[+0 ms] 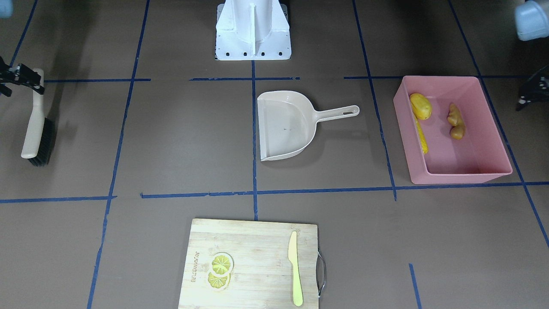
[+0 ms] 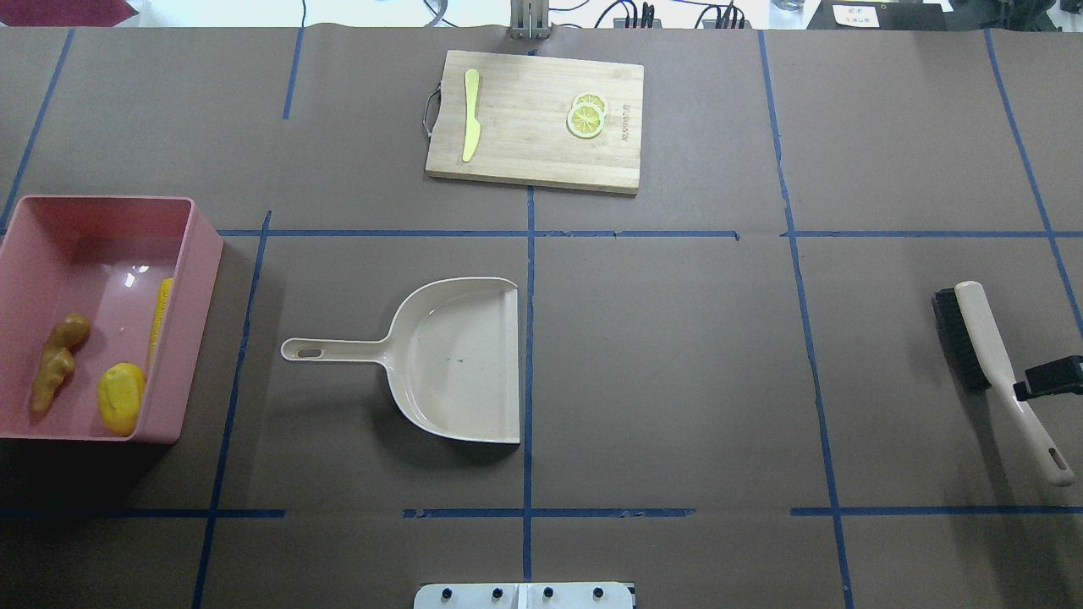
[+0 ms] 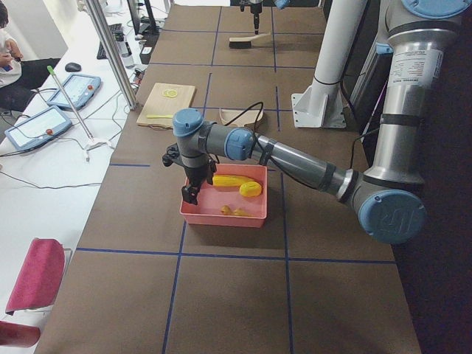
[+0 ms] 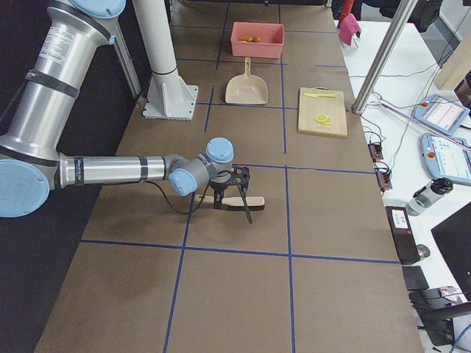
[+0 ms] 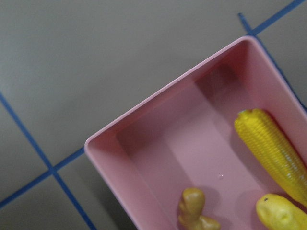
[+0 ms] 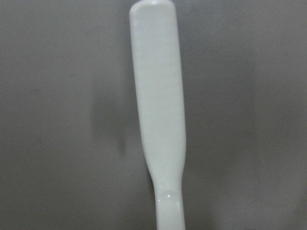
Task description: Sweep and dump trash into bin
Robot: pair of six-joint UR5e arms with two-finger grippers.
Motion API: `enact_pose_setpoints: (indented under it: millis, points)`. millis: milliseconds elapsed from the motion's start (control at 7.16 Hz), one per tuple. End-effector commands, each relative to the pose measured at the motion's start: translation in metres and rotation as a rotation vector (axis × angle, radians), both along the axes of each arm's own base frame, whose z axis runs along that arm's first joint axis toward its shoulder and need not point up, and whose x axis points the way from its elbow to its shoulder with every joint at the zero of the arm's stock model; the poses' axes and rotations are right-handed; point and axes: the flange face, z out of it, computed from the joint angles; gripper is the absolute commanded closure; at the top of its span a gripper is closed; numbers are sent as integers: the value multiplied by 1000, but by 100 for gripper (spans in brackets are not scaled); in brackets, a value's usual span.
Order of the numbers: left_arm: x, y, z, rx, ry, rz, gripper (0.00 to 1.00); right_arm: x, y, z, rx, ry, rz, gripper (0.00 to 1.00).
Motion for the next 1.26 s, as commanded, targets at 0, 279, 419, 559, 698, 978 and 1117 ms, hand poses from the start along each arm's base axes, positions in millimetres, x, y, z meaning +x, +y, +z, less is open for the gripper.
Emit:
enact_pose_setpoints:
  millis: [0, 279, 419, 559, 698, 978, 1117]
  points:
    - [-55, 4, 53, -134, -3, -130, 0, 44, -7, -2, 20, -35, 65, 0]
    - [-79, 12, 59, -214, 91, -218, 0, 73, -13, 8, 42, -1, 65, 0]
    - [-79, 13, 58, -237, 90, -220, 0, 98, -19, 14, 50, 33, 45, 0]
    - [-84, 13, 63, -224, 73, -218, 0, 116, -37, 12, 60, 56, 16, 0]
    - [-95, 16, 59, -200, 56, -225, 0, 133, -58, 6, 79, 84, -19, 0]
    - [-97, 37, 64, -202, 38, -230, 0, 161, -82, -3, 95, 130, -81, 0]
    - [-97, 41, 64, -196, 18, -229, 0, 163, -82, 1, 84, 138, -94, 0]
